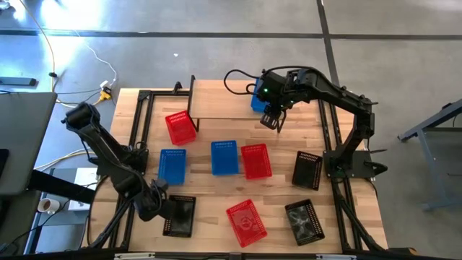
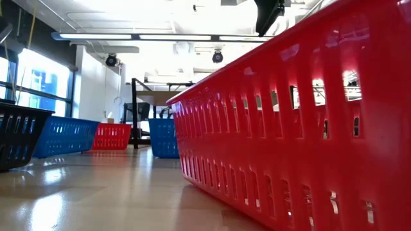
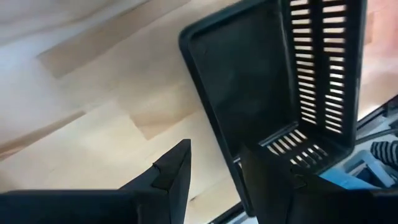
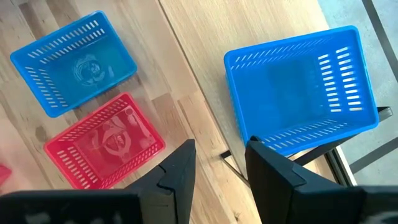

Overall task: Stack baskets on shelf by color
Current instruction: Put the left black bin on the shelf

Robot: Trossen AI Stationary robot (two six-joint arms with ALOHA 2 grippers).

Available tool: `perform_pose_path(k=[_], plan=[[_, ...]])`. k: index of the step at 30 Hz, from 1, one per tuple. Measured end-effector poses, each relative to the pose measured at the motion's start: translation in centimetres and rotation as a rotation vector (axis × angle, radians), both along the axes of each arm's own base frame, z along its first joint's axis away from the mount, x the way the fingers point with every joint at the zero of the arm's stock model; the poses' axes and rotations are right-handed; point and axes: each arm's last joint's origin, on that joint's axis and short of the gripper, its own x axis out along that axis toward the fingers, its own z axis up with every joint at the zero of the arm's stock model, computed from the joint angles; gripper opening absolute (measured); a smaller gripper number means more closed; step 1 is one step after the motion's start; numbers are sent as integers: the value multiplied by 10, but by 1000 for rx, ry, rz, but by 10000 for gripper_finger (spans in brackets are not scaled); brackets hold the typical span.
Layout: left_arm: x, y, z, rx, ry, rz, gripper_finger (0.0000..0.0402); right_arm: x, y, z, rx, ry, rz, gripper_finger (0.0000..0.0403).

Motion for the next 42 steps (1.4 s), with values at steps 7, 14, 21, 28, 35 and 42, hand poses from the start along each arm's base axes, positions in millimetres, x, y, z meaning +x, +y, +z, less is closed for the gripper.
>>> perform_pose_path(k=[7,14,21,28,35,42], plan=[[7,-7,-15,14,35,0,129,0,0,0,0,0,1,126],[9,-7,-18,13,51,22,113,1,0,0,-4,-10,3,126],[11,-8,-19,7,38,34,38,1,0,0,-5,-11,3,126],[14,-10,-17,-6,-9,44,11,1,0,1,-6,-14,3,126],[21,-9,-5,5,-187,110,5,2,0,1,-7,-17,3,126],[26,12,18,76,-357,170,4,2,-1,1,-25,-10,30,126]])
